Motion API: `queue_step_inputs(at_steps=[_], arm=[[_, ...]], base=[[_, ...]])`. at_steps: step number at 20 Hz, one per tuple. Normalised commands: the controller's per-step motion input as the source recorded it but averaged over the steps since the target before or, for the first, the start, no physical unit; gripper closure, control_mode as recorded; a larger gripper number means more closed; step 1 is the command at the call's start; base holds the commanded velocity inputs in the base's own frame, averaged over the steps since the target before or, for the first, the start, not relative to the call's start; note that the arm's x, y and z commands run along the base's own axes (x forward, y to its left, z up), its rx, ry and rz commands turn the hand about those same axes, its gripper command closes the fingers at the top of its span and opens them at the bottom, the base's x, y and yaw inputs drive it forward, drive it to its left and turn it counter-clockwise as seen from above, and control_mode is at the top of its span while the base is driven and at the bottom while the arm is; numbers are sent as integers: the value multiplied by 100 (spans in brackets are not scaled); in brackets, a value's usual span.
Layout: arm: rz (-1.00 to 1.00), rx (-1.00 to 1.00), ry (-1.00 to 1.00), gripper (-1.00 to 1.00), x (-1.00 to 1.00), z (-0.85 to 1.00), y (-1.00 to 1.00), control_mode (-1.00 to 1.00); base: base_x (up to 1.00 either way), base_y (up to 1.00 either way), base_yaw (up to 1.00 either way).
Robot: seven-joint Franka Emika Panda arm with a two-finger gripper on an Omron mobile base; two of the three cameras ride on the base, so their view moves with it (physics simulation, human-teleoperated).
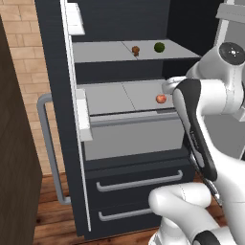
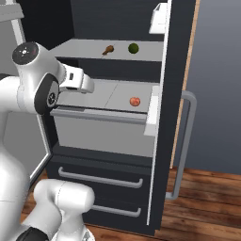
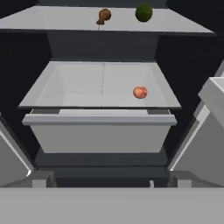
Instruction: Open the fridge, remove the peach, lime, and chicken drumstick, and place them on any counter.
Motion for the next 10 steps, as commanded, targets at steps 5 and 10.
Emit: queue_step_inputs(at_steps=[5, 10], arm=[[-3, 0, 0, -100, -38, 8, -37, -100], [-5, 0, 0, -100, -42, 23, -23, -100]], base=[[0, 0, 0], [0, 0, 0]])
